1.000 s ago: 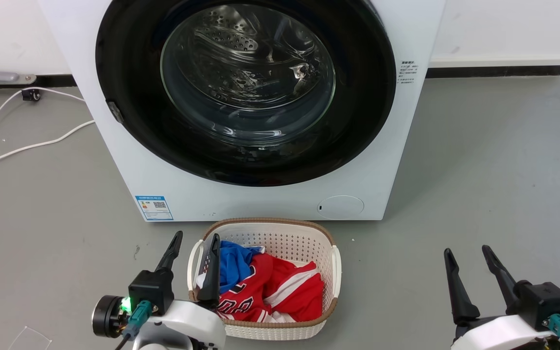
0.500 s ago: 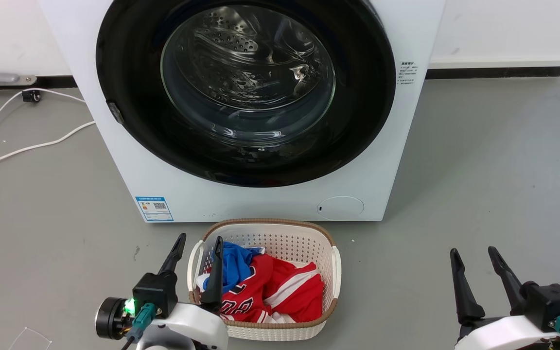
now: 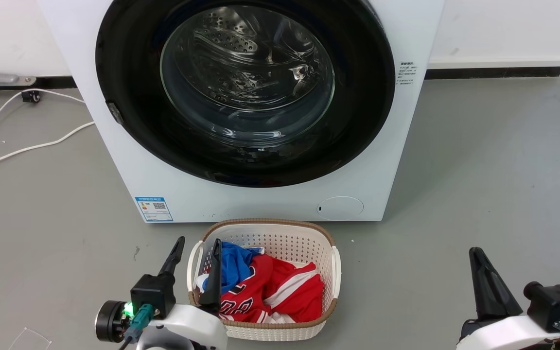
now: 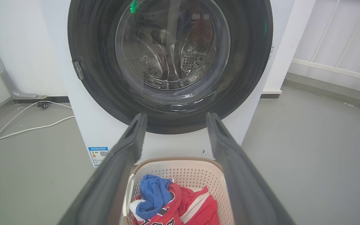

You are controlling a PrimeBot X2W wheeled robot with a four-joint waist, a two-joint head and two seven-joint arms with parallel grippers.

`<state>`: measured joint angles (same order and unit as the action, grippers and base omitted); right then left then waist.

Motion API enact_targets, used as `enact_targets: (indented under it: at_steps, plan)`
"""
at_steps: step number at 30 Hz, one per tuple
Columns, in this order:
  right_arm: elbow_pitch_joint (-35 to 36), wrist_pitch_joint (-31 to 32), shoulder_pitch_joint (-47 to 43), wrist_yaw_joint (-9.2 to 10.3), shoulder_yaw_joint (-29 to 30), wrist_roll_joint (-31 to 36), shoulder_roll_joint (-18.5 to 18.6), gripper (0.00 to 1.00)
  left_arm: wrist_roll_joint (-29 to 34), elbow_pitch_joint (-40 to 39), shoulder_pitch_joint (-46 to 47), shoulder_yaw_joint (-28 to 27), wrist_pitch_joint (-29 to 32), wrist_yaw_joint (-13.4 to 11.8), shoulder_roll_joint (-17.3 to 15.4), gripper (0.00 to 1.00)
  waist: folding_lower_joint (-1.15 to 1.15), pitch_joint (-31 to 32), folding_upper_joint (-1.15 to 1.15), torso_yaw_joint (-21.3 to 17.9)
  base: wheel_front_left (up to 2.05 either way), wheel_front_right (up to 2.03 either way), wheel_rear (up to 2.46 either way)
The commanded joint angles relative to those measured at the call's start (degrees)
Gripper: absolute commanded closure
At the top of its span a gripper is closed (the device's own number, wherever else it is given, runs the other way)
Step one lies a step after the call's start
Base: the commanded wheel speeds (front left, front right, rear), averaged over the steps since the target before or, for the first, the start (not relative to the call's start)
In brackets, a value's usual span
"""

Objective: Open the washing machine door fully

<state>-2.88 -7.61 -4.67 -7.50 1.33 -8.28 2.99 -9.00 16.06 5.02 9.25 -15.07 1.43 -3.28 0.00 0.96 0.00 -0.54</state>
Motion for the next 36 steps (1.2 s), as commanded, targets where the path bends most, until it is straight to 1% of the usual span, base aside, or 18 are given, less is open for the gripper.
enact_targets:
  at_steps: [1,3,6,11,12,15,16,17,18,19,21,24,27,29,31,32,33,36]
  plan:
    - [-0.1,-0.4,0.5,0.01,0.2,-0.8,-0.2,1.00,-0.4,-0.3,0.0,-0.3,-0.1,-0.2,0.0,0.00,0.00,0.0,0.00,0.0,0.00,0.00,0.00]
    - [-0.2,-0.5,0.7,0.01,0.3,-2.6,-0.2,1.00,-0.4,-0.7,-0.1,-0.4,-0.1,-0.3,0.1,0.00,0.00,0.0,0.00,0.0,0.00,0.00,0.00]
    - [-0.9,-0.9,1.2,0.01,0.6,-13.7,-0.2,1.00,-0.6,-1.2,-0.4,-0.7,-0.1,-0.5,0.1,0.00,0.00,0.0,0.00,-0.2,0.00,0.00,0.00]
    - [-2.8,-0.2,2.8,0.01,0.8,-41.3,-0.2,1.00,-0.6,-1.5,-0.3,-0.8,-0.1,-0.7,0.2,0.00,0.00,-0.3,0.00,-0.5,0.00,0.00,0.00]
    - [-3.1,-0.2,3.5,0.01,1.0,-48.0,-0.2,1.00,-0.6,-1.5,-0.2,-0.8,-0.1,-0.7,0.2,0.00,0.00,-0.4,0.00,-0.5,0.00,0.00,0.00]
    - [-4.1,0.4,5.5,0.00,2.2,-64.5,-0.1,1.00,-0.3,-1.5,0.3,-0.8,-0.1,-0.9,0.2,0.00,0.00,-0.8,0.00,-0.5,0.00,0.00,0.00]
    - [-4.4,0.7,6.5,0.00,2.9,-69.2,-0.1,1.00,-0.3,-1.6,0.5,-0.8,-0.1,-0.9,0.3,0.00,0.00,-1.0,0.00,-0.5,0.00,0.00,0.00]
    - [-4.4,0.7,6.5,0.00,2.9,-69.2,-0.1,1.00,-0.3,-1.6,0.5,-0.8,-0.1,-0.9,0.3,0.00,0.00,-1.0,0.00,-0.5,0.00,0.00,0.00]
    - [-4.8,1.2,7.7,0.01,3.7,-74.0,-0.1,1.00,-0.2,-1.8,0.8,-0.8,-0.1,-1.0,0.3,0.00,0.00,-1.3,0.00,-0.5,0.00,0.00,0.00]
    - [-5.6,2.4,10.1,0.00,5.9,-81.6,-0.1,1.00,0.1,-2.2,1.3,-0.8,-0.1,-1.2,0.3,0.00,0.00,-2.2,0.00,-0.5,0.00,0.00,0.00]
    - [-7.3,4.2,12.8,0.00,8.4,-87.2,0.1,1.00,0.3,-2.7,1.7,-0.8,-0.1,-1.3,0.3,0.00,0.00,-3.2,0.00,-0.4,0.00,0.00,0.00]
    - [-10.9,6.2,17.9,0.00,11.0,-92.3,2.8,1.00,0.5,-3.4,2.6,-0.9,-0.1,-1.3,0.3,0.00,0.00,-5.0,0.00,-0.2,0.00,0.00,0.00]
    - [-16.0,7.8,23.6,0.01,11.9,-95.3,6.2,1.00,0.9,-4.0,3.5,-0.9,-0.1,-1.3,0.3,0.00,0.00,-6.8,0.00,0.0,0.00,0.00,0.00]
    - [-20.0,9.0,27.5,0.00,11.3,-96.0,9.1,1.00,1.1,-4.5,4.3,-0.8,-0.1,-1.3,0.3,0.00,0.00,-8.3,0.00,0.2,0.00,0.00,0.00]
    - [-22.3,10.2,29.8,0.00,11.0,-97.8,9.7,1.00,1.3,-4.7,4.7,-0.7,-0.1,-1.3,0.3,0.00,0.00,-9.0,0.00,0.4,0.00,0.00,0.00]
    - [-24.5,11.4,32.1,0.00,10.6,-99.0,10.8,1.00,1.3,-4.9,5.0,-0.6,-0.1,-1.3,0.3,0.00,0.00,-9.6,0.00,0.5,0.00,0.00,0.00]
    - [-26.6,12.4,34.1,0.00,9.8,-98.7,12.6,1.00,1.3,-5.1,5.3,-0.5,-0.1,-1.2,0.4,0.00,0.00,-10.3,0.00,0.7,0.00,0.00,0.00]
    - [-33.1,16.3,40.3,0.01,6.5,-100.1,16.0,1.00,1.7,-5.7,6.4,0.0,-0.1,-1.0,0.4,0.00,0.00,-12.2,0.00,1.2,0.00,0.00,0.00]
